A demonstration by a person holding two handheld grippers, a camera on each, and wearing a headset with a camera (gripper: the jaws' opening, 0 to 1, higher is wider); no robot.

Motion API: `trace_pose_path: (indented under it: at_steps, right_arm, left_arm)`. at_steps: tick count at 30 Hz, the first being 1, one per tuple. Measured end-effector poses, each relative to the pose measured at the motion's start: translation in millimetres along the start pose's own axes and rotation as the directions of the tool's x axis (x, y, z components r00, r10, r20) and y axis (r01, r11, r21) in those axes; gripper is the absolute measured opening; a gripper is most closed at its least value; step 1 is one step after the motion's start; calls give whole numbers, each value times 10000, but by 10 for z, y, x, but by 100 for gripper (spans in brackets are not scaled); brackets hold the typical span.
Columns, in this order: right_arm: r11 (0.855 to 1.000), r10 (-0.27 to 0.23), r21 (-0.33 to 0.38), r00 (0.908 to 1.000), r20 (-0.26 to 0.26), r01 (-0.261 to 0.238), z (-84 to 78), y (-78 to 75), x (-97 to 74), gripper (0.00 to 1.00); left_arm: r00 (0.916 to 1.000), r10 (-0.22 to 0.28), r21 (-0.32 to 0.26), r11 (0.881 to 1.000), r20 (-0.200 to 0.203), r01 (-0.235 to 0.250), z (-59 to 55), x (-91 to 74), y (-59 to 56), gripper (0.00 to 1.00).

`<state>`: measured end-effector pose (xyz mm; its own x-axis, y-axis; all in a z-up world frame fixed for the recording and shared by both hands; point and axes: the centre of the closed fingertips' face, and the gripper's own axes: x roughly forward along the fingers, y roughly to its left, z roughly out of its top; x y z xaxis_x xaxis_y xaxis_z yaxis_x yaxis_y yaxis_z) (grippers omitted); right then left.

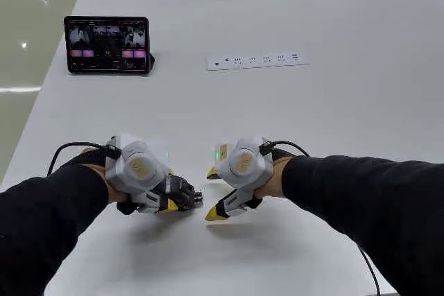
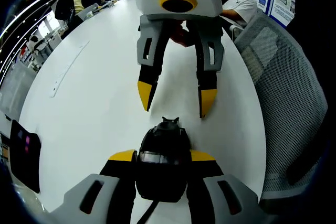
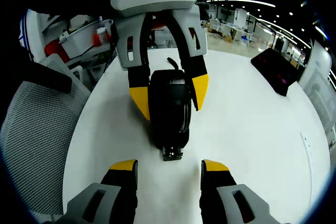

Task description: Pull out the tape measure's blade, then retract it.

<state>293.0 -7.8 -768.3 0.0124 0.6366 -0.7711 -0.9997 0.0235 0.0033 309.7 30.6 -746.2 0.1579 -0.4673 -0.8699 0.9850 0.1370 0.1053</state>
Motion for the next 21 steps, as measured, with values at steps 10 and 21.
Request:
trace_pose_path:
  at_steps: [10, 21]
  right_arm:
    - [9998, -13, -189, 9999, 167, 16, 82, -87, 47, 33]
    - [9986, 118, -515, 9999, 5, -118, 56, -42, 124, 17]
  left_arm:
    - [10000, 11, -27, 10000, 56, -11, 5, 4, 5, 33]
    - [9999, -143, 12, 9999, 23, 143, 7, 13, 3, 33]
